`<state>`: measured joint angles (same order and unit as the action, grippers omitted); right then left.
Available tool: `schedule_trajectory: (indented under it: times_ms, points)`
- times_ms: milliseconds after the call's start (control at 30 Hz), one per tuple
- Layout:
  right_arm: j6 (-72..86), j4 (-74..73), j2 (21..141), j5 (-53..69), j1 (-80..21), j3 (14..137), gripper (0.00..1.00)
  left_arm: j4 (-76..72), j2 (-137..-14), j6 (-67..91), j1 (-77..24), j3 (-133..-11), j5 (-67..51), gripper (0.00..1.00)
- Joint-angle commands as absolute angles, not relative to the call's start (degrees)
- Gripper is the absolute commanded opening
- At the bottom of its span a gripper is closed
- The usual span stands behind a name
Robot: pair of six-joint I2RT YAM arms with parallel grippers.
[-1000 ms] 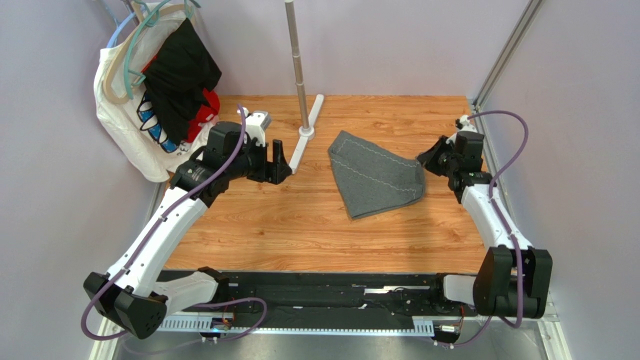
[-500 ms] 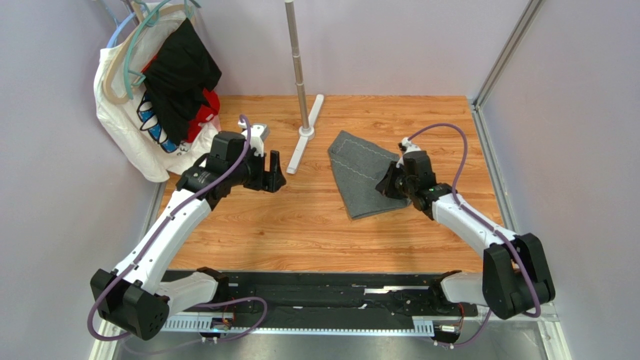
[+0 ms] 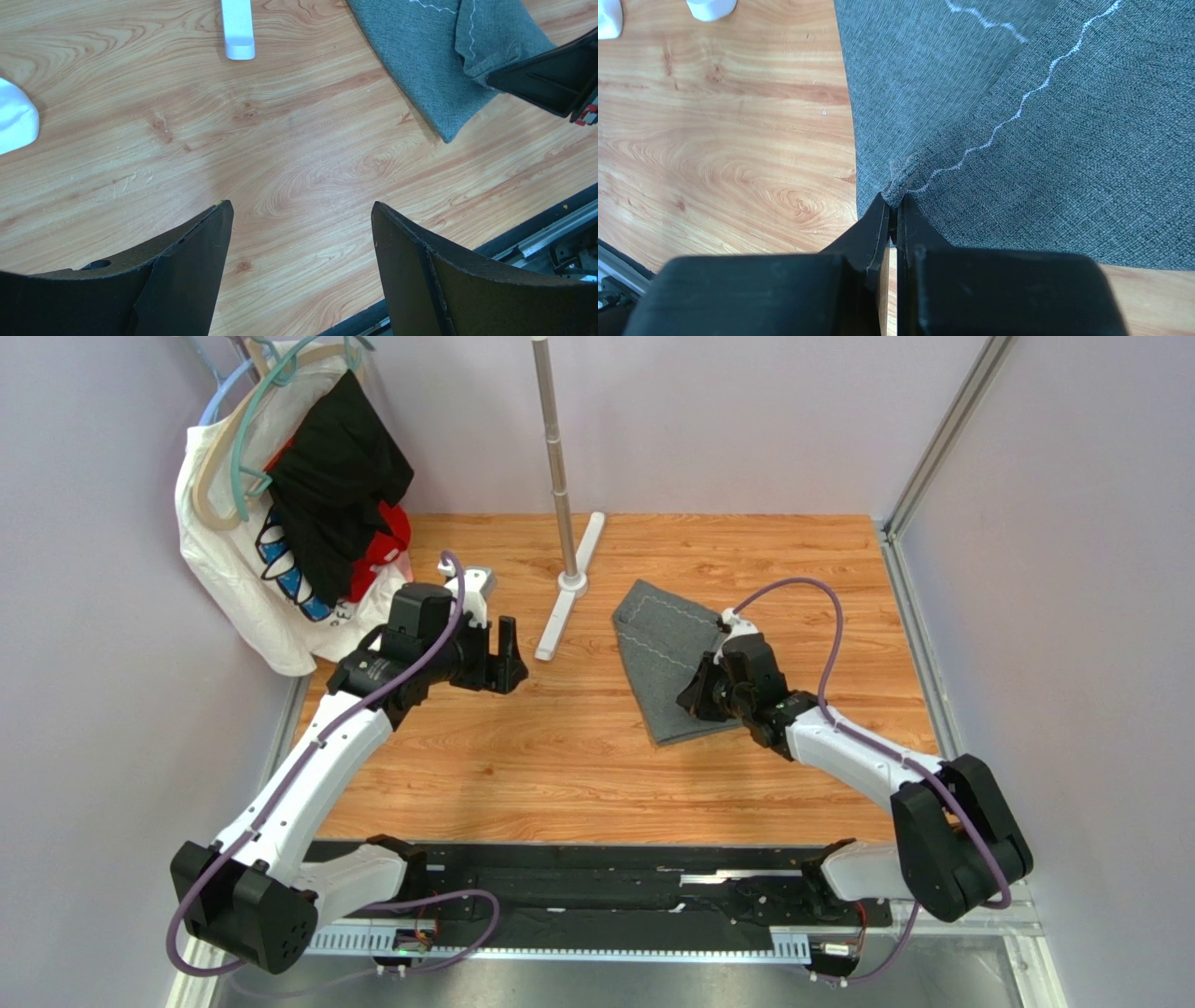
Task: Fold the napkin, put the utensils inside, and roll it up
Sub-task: Fold the napkin
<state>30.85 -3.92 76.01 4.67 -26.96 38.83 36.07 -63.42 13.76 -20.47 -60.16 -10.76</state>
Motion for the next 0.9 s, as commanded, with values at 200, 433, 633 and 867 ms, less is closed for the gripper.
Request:
schedule_trajectory:
  times_ms: [200, 433, 633, 867]
  points:
    - [31.73, 4.3, 77.61, 2.11, -32.16, 36.91, 0.0, 34.28, -62.67, 13.01, -19.95, -59.68, -10.9, 0.82]
    - [30.15, 5.36, 79.8, 0.18, -33.31, 36.74, 0.0, 34.28, -62.93, 13.36, -19.86, -59.59, -11.6, 0.82]
    - [30.06, 6.33, 80.16, -2.55, -35.68, 35.68, 0.0, 34.1, -63.02, 13.45, -19.86, -59.5, -11.6, 0.82]
    - [28.92, 0.36, 76.56, -2.46, -37.52, 37.7, 0.39, 34.28, -63.11, 13.45, -19.86, -59.24, -11.6, 0.82]
